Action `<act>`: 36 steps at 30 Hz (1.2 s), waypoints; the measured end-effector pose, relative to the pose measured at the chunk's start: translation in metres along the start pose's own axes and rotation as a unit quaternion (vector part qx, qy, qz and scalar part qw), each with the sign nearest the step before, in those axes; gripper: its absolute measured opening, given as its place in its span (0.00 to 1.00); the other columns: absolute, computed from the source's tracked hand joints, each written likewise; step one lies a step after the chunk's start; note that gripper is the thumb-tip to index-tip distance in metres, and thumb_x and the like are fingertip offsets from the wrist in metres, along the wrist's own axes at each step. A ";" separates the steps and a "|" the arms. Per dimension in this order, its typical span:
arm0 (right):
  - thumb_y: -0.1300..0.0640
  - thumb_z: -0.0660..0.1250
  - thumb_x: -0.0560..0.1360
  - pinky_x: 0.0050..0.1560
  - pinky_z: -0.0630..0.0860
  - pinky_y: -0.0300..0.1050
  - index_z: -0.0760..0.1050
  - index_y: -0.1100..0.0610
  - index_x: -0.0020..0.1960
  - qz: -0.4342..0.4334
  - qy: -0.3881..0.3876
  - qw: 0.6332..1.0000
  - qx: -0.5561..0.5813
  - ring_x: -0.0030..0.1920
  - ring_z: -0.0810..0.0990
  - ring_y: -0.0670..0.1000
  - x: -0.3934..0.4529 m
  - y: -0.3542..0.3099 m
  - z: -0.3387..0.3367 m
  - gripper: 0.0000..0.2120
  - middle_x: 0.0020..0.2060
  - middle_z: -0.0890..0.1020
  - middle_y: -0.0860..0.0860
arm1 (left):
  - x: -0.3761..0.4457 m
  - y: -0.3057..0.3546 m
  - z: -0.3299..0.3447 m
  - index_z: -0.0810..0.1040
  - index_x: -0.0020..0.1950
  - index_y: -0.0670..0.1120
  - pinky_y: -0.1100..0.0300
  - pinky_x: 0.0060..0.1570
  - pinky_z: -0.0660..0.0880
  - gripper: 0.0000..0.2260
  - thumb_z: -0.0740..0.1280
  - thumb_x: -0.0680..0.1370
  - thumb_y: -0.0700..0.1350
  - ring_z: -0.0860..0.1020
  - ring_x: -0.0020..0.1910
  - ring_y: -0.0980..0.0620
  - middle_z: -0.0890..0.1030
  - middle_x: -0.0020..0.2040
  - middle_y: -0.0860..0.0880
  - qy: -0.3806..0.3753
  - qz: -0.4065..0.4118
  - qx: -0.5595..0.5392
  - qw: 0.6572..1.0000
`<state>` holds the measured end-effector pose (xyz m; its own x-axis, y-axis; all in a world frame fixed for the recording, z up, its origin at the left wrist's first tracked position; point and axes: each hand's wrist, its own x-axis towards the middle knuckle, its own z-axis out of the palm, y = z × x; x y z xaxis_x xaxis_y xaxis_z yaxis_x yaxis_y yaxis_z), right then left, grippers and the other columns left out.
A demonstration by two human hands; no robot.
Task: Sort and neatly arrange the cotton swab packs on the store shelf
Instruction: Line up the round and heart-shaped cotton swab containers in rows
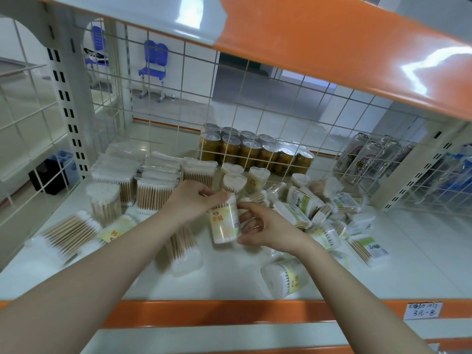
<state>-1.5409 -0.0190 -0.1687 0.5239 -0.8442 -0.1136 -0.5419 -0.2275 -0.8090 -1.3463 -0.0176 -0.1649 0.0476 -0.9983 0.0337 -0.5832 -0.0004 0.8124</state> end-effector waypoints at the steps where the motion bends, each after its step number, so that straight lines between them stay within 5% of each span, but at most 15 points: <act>1: 0.65 0.74 0.68 0.50 0.76 0.42 0.66 0.52 0.68 -0.001 0.000 1.000 -0.003 0.44 0.77 0.48 0.000 0.000 0.000 0.32 0.47 0.75 0.50 | 0.000 0.000 -0.001 0.83 0.45 0.42 0.63 0.38 0.70 0.21 0.67 0.72 0.60 0.79 0.41 0.50 0.83 0.42 0.44 0.001 -0.002 -0.004 1.000; 9: 0.61 0.74 0.69 0.51 0.77 0.43 0.68 0.53 0.67 -0.006 0.021 1.000 -0.020 0.44 0.77 0.48 0.003 -0.003 0.004 0.30 0.48 0.76 0.51 | -0.001 -0.002 -0.003 0.81 0.48 0.46 0.62 0.36 0.69 0.19 0.68 0.70 0.61 0.77 0.42 0.55 0.81 0.42 0.51 0.012 -0.003 -0.005 1.000; 17: 0.62 0.71 0.71 0.46 0.71 0.29 0.70 0.54 0.66 0.010 0.078 0.991 -0.105 0.47 0.75 0.46 0.007 0.002 -0.004 0.25 0.53 0.77 0.53 | -0.011 -0.007 0.008 0.75 0.58 0.48 0.62 0.48 0.71 0.21 0.70 0.70 0.57 0.75 0.49 0.55 0.78 0.52 0.52 0.021 0.075 0.122 0.989; 22: 0.60 0.69 0.73 0.50 0.73 0.37 0.72 0.52 0.64 0.006 0.112 0.977 -0.179 0.47 0.75 0.46 0.004 0.004 -0.012 0.20 0.51 0.77 0.49 | -0.012 -0.011 0.019 0.71 0.65 0.49 0.59 0.55 0.70 0.25 0.70 0.71 0.56 0.72 0.57 0.51 0.73 0.60 0.50 0.022 0.080 0.145 0.986; 36: 0.58 0.66 0.74 0.51 0.73 0.38 0.72 0.52 0.64 -0.006 0.110 0.966 -0.235 0.49 0.74 0.45 0.019 -0.002 -0.006 0.19 0.54 0.77 0.49 | -0.011 -0.029 -0.002 0.67 0.68 0.51 0.58 0.54 0.71 0.23 0.65 0.74 0.56 0.73 0.59 0.51 0.74 0.63 0.51 0.021 0.084 0.174 0.981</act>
<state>-1.5335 -0.0375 -0.1657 0.4076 -0.9111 0.0611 -0.8026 -0.3894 -0.4519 -1.3278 -0.0060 -0.1875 -0.0440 -0.9828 0.1794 -0.8266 0.1367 0.5460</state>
